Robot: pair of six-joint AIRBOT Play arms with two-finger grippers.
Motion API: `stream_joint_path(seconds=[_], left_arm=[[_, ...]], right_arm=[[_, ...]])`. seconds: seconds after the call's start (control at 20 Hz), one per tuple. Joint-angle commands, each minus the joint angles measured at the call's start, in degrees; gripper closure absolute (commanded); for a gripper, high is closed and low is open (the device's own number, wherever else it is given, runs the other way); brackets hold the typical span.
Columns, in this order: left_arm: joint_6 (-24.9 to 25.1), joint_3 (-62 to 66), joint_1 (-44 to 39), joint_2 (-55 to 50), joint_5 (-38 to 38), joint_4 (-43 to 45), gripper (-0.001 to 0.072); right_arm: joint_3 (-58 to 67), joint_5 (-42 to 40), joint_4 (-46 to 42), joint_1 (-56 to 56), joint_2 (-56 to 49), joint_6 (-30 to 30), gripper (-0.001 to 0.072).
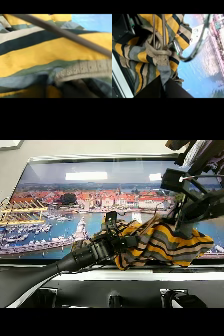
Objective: Fold the clothes and pants, and hang the long-sleeved shirts on hangers.
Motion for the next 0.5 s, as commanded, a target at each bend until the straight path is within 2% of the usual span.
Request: stream_joint_path(seconds=[0.0,0.1,0.2,0.3,0.45], left_arm=[[-2.34,0.07,0.31,-0.79,2.03,0.42,0.0688],[-1.09,0.09,0.7,-0.24,1.03,0.42,0.0688],[2.43,0.09,1.79,1.27,-3.67,0.42,0.0689],[9.77,0.09,3.91,3.63,-7.85,0.39,0.0689],[20.17,0.11,8.0,7.1,-7.98,-2.01,0.0689]], right_arm=[[0.02,0.04,0.0,0.0,0.04,0.13,0.0688],[0.02,0.04,0.0,0.0,0.04,0.83,0.0688],[0.02,0.66,0.02,0.0,0.04,1.42,0.0689],[0.02,2.58,0.02,0.0,0.04,1.57,0.0689],[0.02,3.32,0.0,0.0,0.07,5.14,0.069]])
